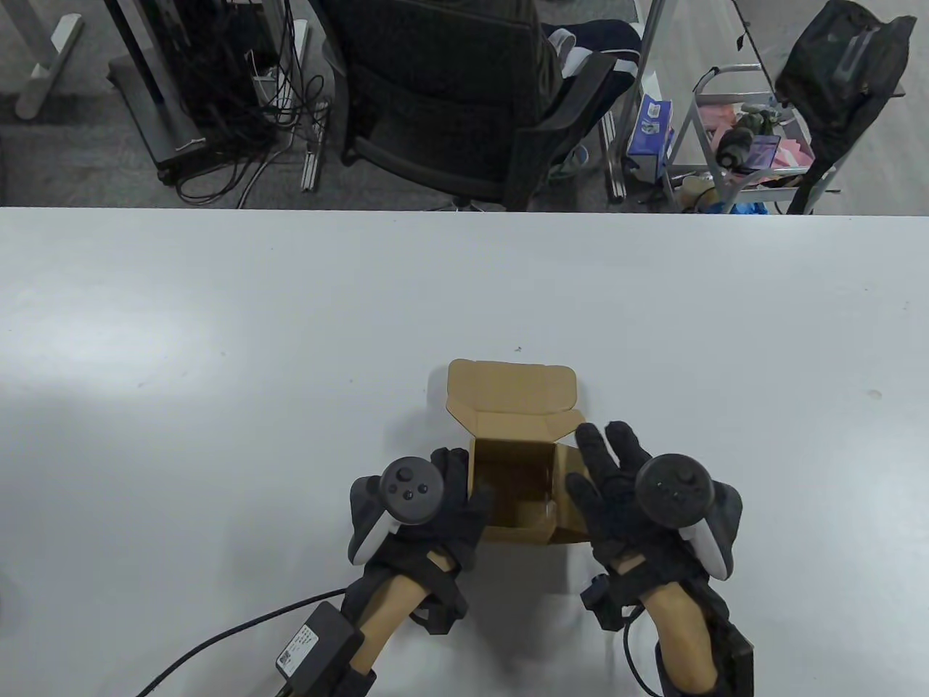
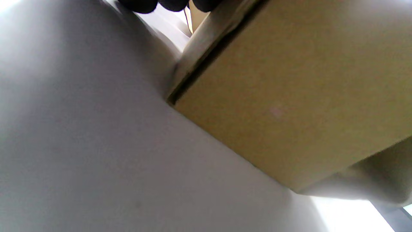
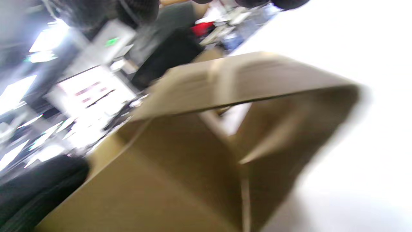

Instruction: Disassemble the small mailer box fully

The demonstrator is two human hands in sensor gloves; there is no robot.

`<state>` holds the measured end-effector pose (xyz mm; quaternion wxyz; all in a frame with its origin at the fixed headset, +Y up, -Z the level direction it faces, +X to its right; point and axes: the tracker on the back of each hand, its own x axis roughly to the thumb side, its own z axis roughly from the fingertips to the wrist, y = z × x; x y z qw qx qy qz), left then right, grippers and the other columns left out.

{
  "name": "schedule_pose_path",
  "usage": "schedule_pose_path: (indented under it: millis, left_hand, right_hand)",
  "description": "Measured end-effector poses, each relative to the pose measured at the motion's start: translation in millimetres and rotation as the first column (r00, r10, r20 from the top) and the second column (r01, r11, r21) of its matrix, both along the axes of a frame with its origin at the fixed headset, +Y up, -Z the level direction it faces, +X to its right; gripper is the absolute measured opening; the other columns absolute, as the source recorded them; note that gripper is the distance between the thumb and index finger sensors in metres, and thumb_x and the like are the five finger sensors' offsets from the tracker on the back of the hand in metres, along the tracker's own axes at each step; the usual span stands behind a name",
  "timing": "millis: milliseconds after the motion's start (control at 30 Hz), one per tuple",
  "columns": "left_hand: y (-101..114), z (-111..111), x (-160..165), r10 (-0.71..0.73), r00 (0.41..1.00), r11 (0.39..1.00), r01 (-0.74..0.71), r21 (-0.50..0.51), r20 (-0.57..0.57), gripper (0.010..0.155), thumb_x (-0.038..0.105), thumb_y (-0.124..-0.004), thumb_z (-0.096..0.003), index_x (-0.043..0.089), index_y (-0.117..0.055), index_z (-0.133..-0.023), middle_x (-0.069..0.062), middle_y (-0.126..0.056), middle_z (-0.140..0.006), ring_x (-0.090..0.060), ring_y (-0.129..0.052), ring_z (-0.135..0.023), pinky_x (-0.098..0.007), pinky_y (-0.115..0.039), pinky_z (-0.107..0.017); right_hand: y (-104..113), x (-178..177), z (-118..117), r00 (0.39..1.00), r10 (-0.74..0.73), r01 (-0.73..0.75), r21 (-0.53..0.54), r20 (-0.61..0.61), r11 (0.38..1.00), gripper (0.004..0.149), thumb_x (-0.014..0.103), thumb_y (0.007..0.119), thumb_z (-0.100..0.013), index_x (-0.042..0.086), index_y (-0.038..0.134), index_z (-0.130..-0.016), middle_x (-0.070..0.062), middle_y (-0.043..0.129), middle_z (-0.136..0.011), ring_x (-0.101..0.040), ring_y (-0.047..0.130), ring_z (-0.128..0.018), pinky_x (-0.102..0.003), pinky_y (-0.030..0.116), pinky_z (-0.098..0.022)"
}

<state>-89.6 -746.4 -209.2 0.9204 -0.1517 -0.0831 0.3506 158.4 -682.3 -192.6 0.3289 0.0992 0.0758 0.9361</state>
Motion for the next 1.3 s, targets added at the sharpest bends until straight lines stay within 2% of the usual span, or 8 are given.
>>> schedule_pose_path:
  millis: [133, 300, 367, 600, 800, 967, 1067, 1300]
  left_hand:
    - [0.0, 0.3, -0.3, -0.002, 1.0, 1.0, 0.002, -0.001, 0.0, 0.084, 0.066, -0.054, -0.0464, 0.009, -0.039, -0.108, -0.02, -0.035, -0.113, -0.048, -0.042, -0.103, -0.065, -0.041, -0.072]
    - [0.1, 0.7, -0.1, -0.003, 1.0, 1.0, 0.003, -0.002, 0.0, 0.085, 0.066, -0.054, -0.0464, 0.009, -0.04, -0.108, -0.02, -0.035, -0.113, -0.048, -0.042, -0.103, -0.065, -0.041, -0.072]
    - [0.0, 0.8, -0.1, -0.003, 1.0, 1.0, 0.003, -0.002, -0.001, 0.085, 0.066, -0.053, -0.0464, 0.009, -0.039, -0.108, -0.02, -0.035, -0.113, -0.048, -0.042, -0.103, -0.065, -0.041, -0.072]
    - [-0.3, 1.4, 0.0, -0.002, 1.0, 1.0, 0.002, -0.007, -0.002, 0.085, 0.066, -0.053, -0.0463, 0.009, -0.039, -0.108, -0.02, -0.035, -0.113, -0.048, -0.041, -0.103, -0.064, -0.04, -0.073]
    - [-0.4, 1.5, 0.1, -0.003, 1.0, 1.0, 0.003, -0.007, -0.005, 0.085, 0.066, -0.053, -0.0463, 0.009, -0.04, -0.108, -0.02, -0.035, -0.113, -0.048, -0.041, -0.103, -0.065, -0.04, -0.073]
    - [-0.6, 2.0, 0.0, -0.004, 1.0, 1.0, 0.004, -0.008, -0.008, 0.085, 0.066, -0.053, -0.0464, 0.009, -0.04, -0.108, -0.02, -0.035, -0.113, -0.048, -0.041, -0.103, -0.065, -0.04, -0.073]
    - [-0.7, 2.2, 0.0, -0.005, 1.0, 1.0, 0.005, -0.009, -0.007, 0.085, 0.066, -0.053, -0.0464, 0.009, -0.04, -0.108, -0.02, -0.035, -0.113, -0.048, -0.041, -0.103, -0.065, -0.04, -0.073]
    - [-0.8, 2.4, -0.2, -0.007, 1.0, 1.0, 0.007, -0.01, -0.005, 0.085, 0.067, -0.053, -0.0462, 0.009, -0.04, -0.108, -0.02, -0.035, -0.113, -0.048, -0.041, -0.103, -0.065, -0.04, -0.073]
  right_hand:
    - [-11.1, -22.9, 1.2, 0.978, 0.193, -0.197, -0.052, -0.076, 0.979, 0.061, 0.055, 0.066, -0.039, 0.03, 0.065, -0.095, 0.002, 0.037, -0.113, -0.04, 0.03, -0.104, -0.058, 0.039, -0.073]
    - [-15.3, -8.1, -2.7, 0.989, 0.15, -0.149, -0.122, -0.003, 0.981, 0.062, 0.053, 0.066, -0.04, 0.021, 0.069, -0.092, 0.006, 0.052, -0.109, -0.046, 0.036, -0.101, -0.059, 0.043, -0.071]
    - [-14.1, 0.1, -3.7, 0.992, 0.124, -0.118, -0.133, 0.035, 0.984, 0.063, 0.053, 0.065, -0.039, 0.019, 0.069, -0.092, -0.001, 0.057, -0.108, -0.047, 0.038, -0.1, -0.059, 0.044, -0.07]
    - [-12.1, 34.0, -7.5, 0.968, 0.109, -0.072, -0.166, 0.226, 0.983, 0.065, 0.053, 0.065, -0.04, 0.016, 0.068, -0.093, -0.008, 0.055, -0.107, -0.046, 0.036, -0.1, -0.059, 0.043, -0.07]
    - [-31.1, 59.9, -13.8, 0.929, 0.17, -0.065, -0.306, 0.328, 0.95, 0.064, 0.052, 0.065, -0.039, 0.019, 0.065, -0.094, -0.005, 0.053, -0.108, -0.049, 0.023, -0.101, -0.062, 0.035, -0.071]
    - [-44.2, 66.9, -17.2, 0.918, 0.206, -0.065, -0.384, 0.339, 0.921, 0.063, 0.052, 0.065, -0.039, 0.022, 0.064, -0.095, -0.001, 0.051, -0.109, -0.045, 0.016, -0.103, -0.065, 0.027, -0.072]
    - [-53.3, 66.5, -19.4, 0.922, 0.225, -0.071, -0.435, 0.315, 0.898, 0.064, 0.052, 0.065, -0.039, 0.02, 0.065, -0.094, -0.003, 0.05, -0.108, -0.043, 0.018, -0.103, -0.061, 0.03, -0.073]
    - [-46.5, 63.0, -19.3, 0.918, 0.224, -0.081, -0.396, 0.329, 0.915, 0.066, 0.054, 0.066, -0.038, 0.018, 0.065, -0.094, -0.005, 0.051, -0.108, -0.043, 0.024, -0.103, -0.06, 0.033, -0.073]
